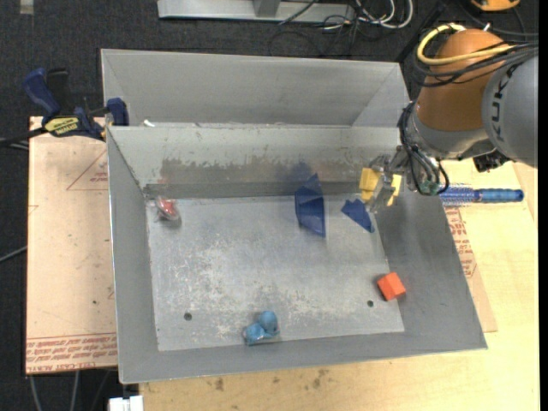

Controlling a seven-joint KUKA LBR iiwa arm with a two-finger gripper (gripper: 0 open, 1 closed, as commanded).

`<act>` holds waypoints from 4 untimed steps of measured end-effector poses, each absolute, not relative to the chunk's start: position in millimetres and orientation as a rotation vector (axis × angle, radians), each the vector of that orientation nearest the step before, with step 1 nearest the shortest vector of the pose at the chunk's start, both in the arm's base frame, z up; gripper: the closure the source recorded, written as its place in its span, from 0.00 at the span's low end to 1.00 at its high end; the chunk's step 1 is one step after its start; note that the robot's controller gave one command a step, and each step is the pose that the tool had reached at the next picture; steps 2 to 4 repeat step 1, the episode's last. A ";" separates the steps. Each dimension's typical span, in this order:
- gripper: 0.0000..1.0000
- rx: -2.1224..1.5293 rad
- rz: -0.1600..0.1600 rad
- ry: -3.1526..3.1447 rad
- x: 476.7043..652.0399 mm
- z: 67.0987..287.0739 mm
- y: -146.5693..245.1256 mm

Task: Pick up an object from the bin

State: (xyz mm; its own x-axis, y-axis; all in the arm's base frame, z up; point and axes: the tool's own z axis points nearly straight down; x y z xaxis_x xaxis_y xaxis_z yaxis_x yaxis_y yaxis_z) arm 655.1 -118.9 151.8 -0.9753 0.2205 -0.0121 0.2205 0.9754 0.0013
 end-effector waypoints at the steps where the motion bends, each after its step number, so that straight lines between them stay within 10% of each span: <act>1: 1.00 0.347 0.001 3.115 656.7 178.9 -118.9; 4: 1.00 0.347 0.001 3.115 656.7 178.9 -118.9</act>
Offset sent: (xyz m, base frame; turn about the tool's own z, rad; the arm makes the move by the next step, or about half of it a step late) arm -0.0001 0.0001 0.0247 0.0000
